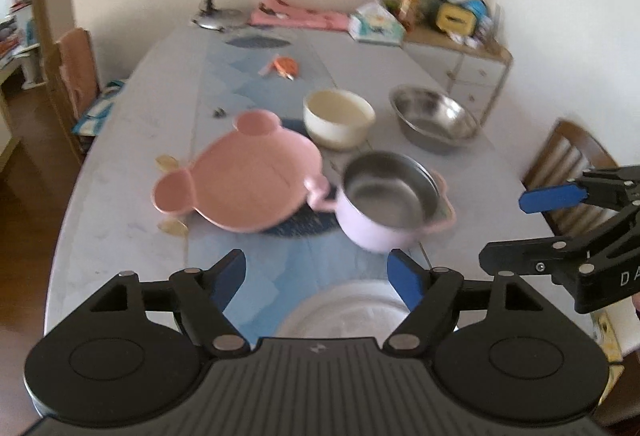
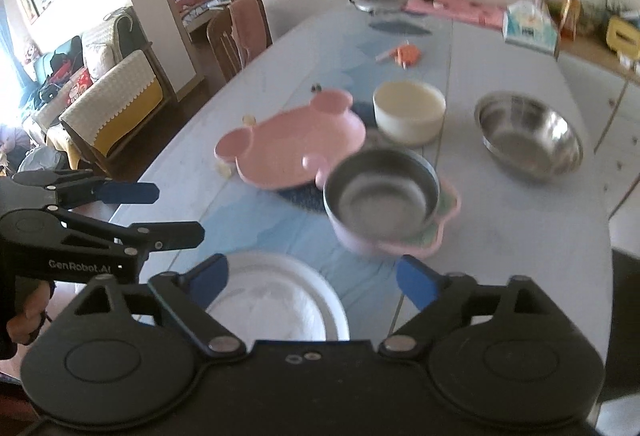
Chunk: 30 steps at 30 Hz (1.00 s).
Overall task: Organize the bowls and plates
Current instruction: 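Move both grippers toward the pink bear-shaped plate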
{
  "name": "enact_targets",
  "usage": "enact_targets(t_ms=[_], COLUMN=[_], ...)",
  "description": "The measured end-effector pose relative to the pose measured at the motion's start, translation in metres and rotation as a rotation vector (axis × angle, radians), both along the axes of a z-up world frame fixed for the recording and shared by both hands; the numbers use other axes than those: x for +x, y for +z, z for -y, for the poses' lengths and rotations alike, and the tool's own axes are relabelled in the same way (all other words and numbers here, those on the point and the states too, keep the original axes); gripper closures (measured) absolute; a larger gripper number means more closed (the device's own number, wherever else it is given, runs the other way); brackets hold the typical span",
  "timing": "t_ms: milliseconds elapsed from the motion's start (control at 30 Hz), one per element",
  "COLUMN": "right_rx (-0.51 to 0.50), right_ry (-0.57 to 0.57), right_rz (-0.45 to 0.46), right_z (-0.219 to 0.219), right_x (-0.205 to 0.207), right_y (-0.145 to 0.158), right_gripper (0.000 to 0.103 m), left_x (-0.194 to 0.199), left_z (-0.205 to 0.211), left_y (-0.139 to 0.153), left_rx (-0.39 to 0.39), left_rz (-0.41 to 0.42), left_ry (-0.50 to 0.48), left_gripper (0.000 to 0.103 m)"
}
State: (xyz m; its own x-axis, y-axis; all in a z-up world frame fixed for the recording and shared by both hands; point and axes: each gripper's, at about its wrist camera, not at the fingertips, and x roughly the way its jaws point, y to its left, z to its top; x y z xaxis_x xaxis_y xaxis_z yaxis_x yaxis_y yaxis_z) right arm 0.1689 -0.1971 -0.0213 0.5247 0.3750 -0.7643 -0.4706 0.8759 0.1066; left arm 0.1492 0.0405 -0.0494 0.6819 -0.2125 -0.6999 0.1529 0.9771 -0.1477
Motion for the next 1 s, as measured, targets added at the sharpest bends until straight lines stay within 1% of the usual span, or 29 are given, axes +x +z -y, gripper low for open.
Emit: enact_targets(t_ms=[167,267,400,433,500,600,700,800,900,1000], right_rx=[-0.031,-0.03,-0.031,-0.033,-0.041,-0.06,-0.072,-0.085,-0.077,-0.07], right_ry=[0.038,0.058,0.085,0.096,0.114,0.149,0.173,0.172,0.151,0.129], right_rz=[0.058,0.073,0.076,0.073,0.067,0.058,0.023,-0.017,-0.096,-0.169], right_z=[-0.013,-0.021,-0.033,-0.037,-0.044,-0.058,-0.071,-0.08,-0.084,-0.083], right_x=[0.028,0.05,0.086,0.096,0.115,0.143,0.169,0.189,0.207,0.218], right_y=[0.013,0.02,0.02,0.019,0.016,0.008,-0.005,-0.021,-0.039,-0.055], right_gripper=[0.005,0.004,0.004,0.004,0.004,0.004,0.004,0.004,0.008,0.012], left_x=[0.018,0.033,0.056,0.062,0.075,0.092,0.111,0.131,0.149,0.162], left_z=[-0.013,-0.025,-0.042,-0.045,-0.049,-0.054,-0.057,-0.059,-0.065,-0.073], left_y=[0.01,0.011,0.004,0.001,-0.005,-0.016,-0.026,-0.038,-0.053,-0.066], left_rx=[-0.005,-0.036,-0.106,-0.107,-0.081,-0.07,-0.035,-0.018,-0.02,-0.004], left_rz=[0.023,0.024,-0.03,-0.043,-0.061,-0.089,-0.105,-0.15,-0.204,-0.228], left_ry=[0.087,0.16,0.246,0.271,0.316,0.351,0.387,0.398,0.432,0.455], left_gripper=[0.024,0.024,0.024,0.024,0.024,0.024,0.024,0.024,0.024,0.024])
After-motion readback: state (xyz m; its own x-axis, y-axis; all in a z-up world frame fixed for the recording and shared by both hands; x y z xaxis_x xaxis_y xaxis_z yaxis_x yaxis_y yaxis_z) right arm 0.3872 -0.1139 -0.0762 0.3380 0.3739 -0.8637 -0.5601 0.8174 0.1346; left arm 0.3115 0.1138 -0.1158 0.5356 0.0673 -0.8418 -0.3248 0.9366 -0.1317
